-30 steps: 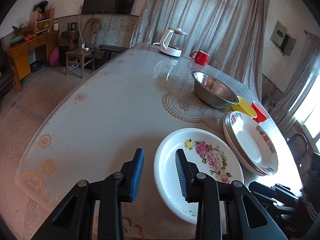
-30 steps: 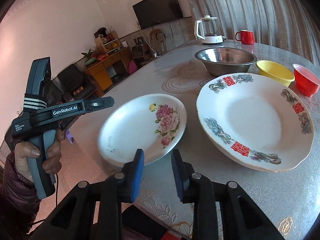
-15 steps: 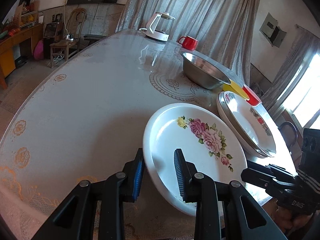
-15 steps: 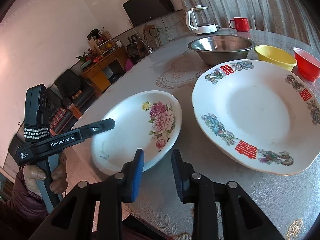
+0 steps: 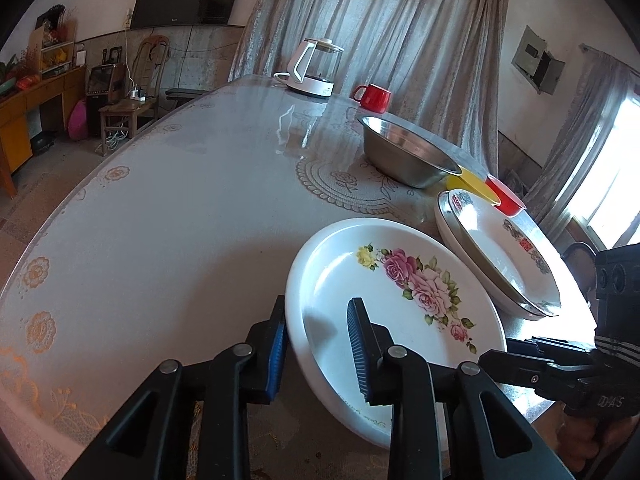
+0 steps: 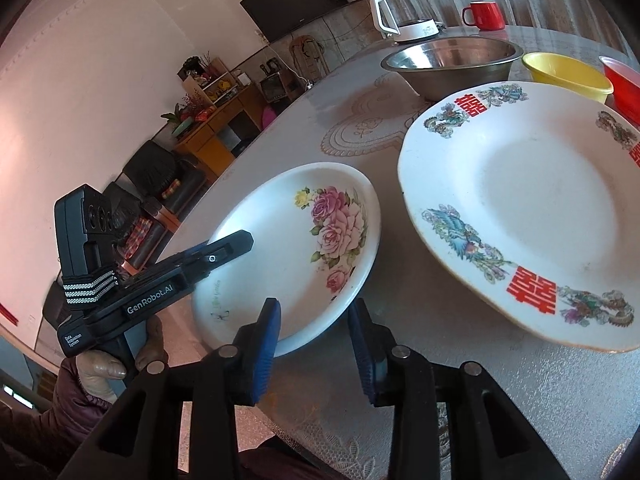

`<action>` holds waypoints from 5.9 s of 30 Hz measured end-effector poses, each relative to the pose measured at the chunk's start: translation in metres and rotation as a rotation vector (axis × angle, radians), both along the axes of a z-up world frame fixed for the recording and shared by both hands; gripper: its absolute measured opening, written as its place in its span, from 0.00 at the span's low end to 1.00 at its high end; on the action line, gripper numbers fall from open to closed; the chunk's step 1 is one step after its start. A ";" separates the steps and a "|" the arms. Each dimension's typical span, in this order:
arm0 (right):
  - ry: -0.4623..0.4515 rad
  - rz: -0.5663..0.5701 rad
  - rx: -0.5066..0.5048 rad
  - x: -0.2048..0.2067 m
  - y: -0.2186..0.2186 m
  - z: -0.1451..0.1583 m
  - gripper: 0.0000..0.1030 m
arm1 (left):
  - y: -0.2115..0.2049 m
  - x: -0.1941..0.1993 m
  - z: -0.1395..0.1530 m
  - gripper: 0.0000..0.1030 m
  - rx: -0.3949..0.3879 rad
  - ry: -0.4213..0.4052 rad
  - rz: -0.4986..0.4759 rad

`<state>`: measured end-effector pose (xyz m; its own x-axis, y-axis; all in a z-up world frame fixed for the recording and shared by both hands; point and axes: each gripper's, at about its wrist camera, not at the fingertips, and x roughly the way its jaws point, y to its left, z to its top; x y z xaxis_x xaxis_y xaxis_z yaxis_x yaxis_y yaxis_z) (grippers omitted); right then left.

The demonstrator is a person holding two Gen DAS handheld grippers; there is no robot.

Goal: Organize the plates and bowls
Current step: 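Lift the rose plate with the left tool toward the plate stack, then lower the rose plate with the left tool onto the red-print plate, then open the left tool to release the stacked rose plate, then move the left tool to the rim of the steel basin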

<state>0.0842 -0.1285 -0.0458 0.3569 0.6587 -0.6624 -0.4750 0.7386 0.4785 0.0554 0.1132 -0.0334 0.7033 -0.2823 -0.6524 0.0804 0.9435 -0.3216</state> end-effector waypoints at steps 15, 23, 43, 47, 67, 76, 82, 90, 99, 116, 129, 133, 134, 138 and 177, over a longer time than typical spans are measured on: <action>-0.142 -0.034 -0.148 -0.014 0.015 0.009 0.32 | 0.002 -0.016 0.003 0.15 -0.057 -0.011 0.072; -0.195 -0.047 -0.165 -0.019 0.015 0.017 0.32 | -0.002 -0.021 0.012 0.16 -0.043 -0.031 0.060; -0.273 -0.321 -0.126 -0.017 -0.077 0.059 0.32 | -0.114 0.042 0.069 0.17 0.027 -0.148 -0.211; -0.264 -0.407 -0.137 -0.017 -0.106 0.058 0.32 | -0.147 0.057 0.066 0.19 0.021 -0.125 -0.279; -0.196 -0.528 -0.167 0.004 -0.157 0.046 0.32 | -0.200 0.089 0.049 0.22 0.069 -0.050 -0.368; -0.215 -0.500 -0.177 0.013 -0.147 0.052 0.31 | -0.187 0.092 0.050 0.23 0.057 -0.033 -0.335; -0.194 -0.477 -0.207 0.020 -0.138 0.049 0.32 | -0.179 0.090 0.050 0.23 0.089 -0.027 -0.319; -0.170 -0.433 -0.305 0.031 -0.116 0.039 0.32 | -0.177 0.094 0.037 0.26 0.174 0.000 -0.280; -0.197 -0.450 -0.344 0.029 -0.117 0.038 0.33 | -0.182 0.093 0.039 0.27 0.241 -0.011 -0.279; -0.255 -0.449 -0.356 0.010 -0.119 0.043 0.32 | -0.163 0.073 0.046 0.27 0.229 -0.034 -0.205; -0.303 -0.436 -0.415 0.004 -0.107 0.033 0.22 | -0.169 0.066 0.040 0.28 0.267 -0.039 -0.184; -0.307 -0.439 -0.428 0.004 -0.104 0.033 0.24 | -0.167 0.064 0.041 0.28 0.249 -0.033 -0.169; -0.303 -0.439 -0.427 0.004 -0.104 0.034 0.25 | -0.167 0.063 0.042 0.28 0.242 -0.036 -0.169; -0.291 -0.445 -0.407 0.002 -0.104 0.035 0.26 | -0.164 0.061 0.045 0.28 0.229 -0.044 -0.149; -0.068 -0.330 0.064 0.078 -0.086 0.069 0.40 | -0.084 0.123 0.044 0.50 0.126 0.042 0.011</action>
